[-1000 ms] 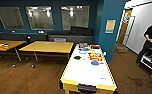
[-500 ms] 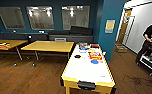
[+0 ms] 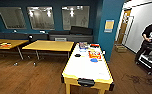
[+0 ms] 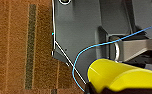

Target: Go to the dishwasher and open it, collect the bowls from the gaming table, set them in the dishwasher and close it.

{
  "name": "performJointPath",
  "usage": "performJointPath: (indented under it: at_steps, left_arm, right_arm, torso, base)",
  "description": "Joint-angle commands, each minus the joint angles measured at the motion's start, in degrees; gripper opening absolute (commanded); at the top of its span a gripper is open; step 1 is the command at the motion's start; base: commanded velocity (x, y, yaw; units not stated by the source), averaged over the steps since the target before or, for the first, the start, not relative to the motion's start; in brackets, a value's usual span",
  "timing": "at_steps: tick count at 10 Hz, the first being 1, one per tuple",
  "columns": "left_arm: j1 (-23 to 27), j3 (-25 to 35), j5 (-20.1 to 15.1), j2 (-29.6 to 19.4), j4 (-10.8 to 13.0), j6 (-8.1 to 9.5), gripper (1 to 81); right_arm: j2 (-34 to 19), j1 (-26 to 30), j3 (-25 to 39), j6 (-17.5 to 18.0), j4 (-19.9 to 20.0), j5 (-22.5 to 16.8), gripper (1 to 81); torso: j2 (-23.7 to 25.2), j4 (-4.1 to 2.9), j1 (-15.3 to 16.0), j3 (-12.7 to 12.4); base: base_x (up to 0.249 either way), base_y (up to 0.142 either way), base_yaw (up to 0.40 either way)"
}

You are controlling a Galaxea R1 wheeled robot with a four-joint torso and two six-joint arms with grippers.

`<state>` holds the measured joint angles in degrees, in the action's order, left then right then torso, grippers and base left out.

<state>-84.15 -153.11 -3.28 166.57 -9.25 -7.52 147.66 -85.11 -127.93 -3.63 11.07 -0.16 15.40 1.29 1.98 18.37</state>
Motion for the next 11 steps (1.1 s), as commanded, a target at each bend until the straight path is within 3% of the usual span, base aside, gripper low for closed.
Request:
performJointPath:
  at_steps: [1, 4, 8, 11]
  left_arm:
    - [2.45, -0.17, -3.75, -0.53, -0.15, -0.22, 1.0]
    - [2.37, -0.26, -3.75, -0.45, -0.06, -0.30, 1.0]
    - [2.37, -0.26, -3.75, -0.10, -0.15, -0.39, 1.0]
    - [2.37, -0.17, -3.58, 0.17, 0.11, -0.39, 1.0]
  right_arm:
    - [-2.00, 2.53, 0.32, -0.23, -0.52, -3.63, 1.0]
    - [-0.95, 2.53, -0.28, -0.23, -0.79, -3.63, 1.0]
    - [5.03, 2.97, -4.16, -0.32, -2.02, -4.24, 1.0]
    - [5.21, 2.80, -4.16, -0.32, -2.02, -4.24, 1.0]
  torso:
    - [0.00, 0.00, 0.00, 0.00]
    - [0.05, 0.00, -0.07, -0.02]
    - [0.02, 0.00, -0.07, 0.00]
    - [0.02, 0.00, -0.07, 0.00]
  base:
    - [-0.100, 0.000, 0.000]
    - [-0.033, 0.000, 0.000]
    - [0.000, 0.000, 0.000]
    - [0.000, 0.000, 0.000]
